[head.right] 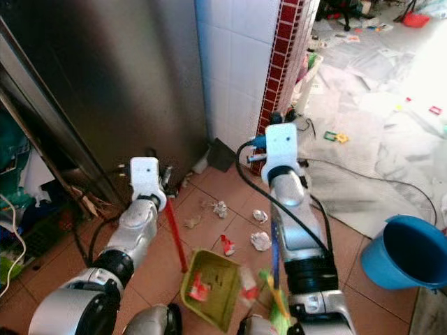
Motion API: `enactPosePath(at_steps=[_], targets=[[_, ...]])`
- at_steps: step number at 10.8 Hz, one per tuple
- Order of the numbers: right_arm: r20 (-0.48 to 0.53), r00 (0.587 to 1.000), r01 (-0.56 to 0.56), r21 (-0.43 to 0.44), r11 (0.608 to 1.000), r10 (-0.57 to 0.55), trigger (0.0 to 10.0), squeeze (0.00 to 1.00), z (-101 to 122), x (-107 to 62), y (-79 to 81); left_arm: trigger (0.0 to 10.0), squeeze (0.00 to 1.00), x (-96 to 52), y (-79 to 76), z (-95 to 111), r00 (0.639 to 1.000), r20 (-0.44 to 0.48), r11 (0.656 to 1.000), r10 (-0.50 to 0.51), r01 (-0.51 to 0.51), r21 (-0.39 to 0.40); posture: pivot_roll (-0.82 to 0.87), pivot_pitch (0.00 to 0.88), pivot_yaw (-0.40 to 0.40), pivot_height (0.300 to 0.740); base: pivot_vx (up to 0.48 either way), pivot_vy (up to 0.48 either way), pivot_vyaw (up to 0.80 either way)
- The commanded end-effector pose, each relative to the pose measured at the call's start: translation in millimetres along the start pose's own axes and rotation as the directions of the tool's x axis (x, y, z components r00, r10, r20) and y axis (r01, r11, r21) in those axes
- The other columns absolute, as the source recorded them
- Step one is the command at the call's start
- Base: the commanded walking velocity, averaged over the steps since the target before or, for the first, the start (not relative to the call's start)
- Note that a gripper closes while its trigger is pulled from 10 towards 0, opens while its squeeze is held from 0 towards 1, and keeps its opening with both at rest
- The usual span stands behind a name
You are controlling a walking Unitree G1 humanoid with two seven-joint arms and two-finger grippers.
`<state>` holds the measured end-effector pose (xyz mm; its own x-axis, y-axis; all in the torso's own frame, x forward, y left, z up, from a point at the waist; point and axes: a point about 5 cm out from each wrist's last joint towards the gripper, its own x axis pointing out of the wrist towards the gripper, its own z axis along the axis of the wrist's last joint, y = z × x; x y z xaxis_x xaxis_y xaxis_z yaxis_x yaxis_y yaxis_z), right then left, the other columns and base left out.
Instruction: Sweep floor
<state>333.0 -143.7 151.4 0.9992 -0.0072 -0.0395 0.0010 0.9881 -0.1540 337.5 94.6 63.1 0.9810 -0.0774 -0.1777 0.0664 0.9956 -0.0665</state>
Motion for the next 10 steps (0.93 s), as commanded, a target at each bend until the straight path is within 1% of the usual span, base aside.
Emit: enactPosePath(at_steps=[1,2,3,4,5,6,7,9,10], targets=[[-0.035,0.999,0.016,0.069,0.997,-0.014,10.0,0.00,-3,0.0,-1.3,10.0,0.00,-4.8,-7.3,-18,0.995,-0.095,0.999,-0.033,0.030,-0.038,-0.07,0.087,0.041,0.740,0.000,0.000,0.00],[-0.062,0.998,0.021,0.156,0.988,-0.011,10.0,0.00,-4,1.1,1.1,10.0,0.00,-4.7,-6.1,-18,0.994,-0.102,0.999,-0.031,0.027,-0.045,-0.07,0.087,0.043,0.740,0.000,0.000,0.00],[-0.078,0.997,0.017,0.290,0.957,0.006,10.0,0.00,-2,2.1,5.0,10.0,0.00,-4.8,-5.7,-19,0.994,-0.106,0.999,-0.030,0.025,-0.045,-0.07,0.086,0.046,0.740,0.000,0.000,0.00],[-0.077,0.997,0.006,0.400,0.917,0.027,10.0,0.00,6,4.0,8.3,10.0,0.00,-4.8,-5.8,-19,0.993,-0.110,0.999,-0.032,0.028,-0.038,-0.07,0.086,0.046,0.740,0.000,0.000,0.00],[-0.058,0.998,-0.009,0.435,0.900,0.038,10.0,0.00,13,5.2,9.8,10.0,0.00,-4.8,-5.5,-20,0.993,-0.113,0.999,-0.031,0.026,-0.038,-0.07,0.084,0.048,0.740,0.000,0.000,0.00],[-0.002,0.998,-0.058,0.460,0.886,0.066,10.0,0.00,32,7.2,13.3,10.0,0.00,-5.0,-5.1,-20,0.993,-0.117,0.999,-0.029,0.024,-0.039,-0.07,0.078,0.049,0.740,0.000,0.000,0.00],[0.057,0.994,-0.109,0.441,0.891,0.093,10.0,0.00,45,8.0,15.7,10.0,0.00,-4.6,-3.5,-18,0.995,-0.101,0.999,-0.016,0.012,-0.039,-0.08,0.071,0.050,0.740,0.000,0.000,0.00],[0.205,0.964,-0.223,0.286,0.932,0.168,10.0,0.00,72,7.9,19.5,10.0,0.00,1.4,-1.7,-3,0.998,-0.051,0.997,-0.046,0.042,-0.072,-0.07,0.068,0.036,0.740,0.000,0.000,0.00],[0.289,0.938,-0.253,0.187,0.949,0.193,10.0,0.00,91,5.6,20.1,10.0,0.00,5.6,2.5,13,0.998,0.011,0.995,-0.067,0.067,-0.071,-0.08,0.074,0.033,0.740,0.000,0.000,0.00]])
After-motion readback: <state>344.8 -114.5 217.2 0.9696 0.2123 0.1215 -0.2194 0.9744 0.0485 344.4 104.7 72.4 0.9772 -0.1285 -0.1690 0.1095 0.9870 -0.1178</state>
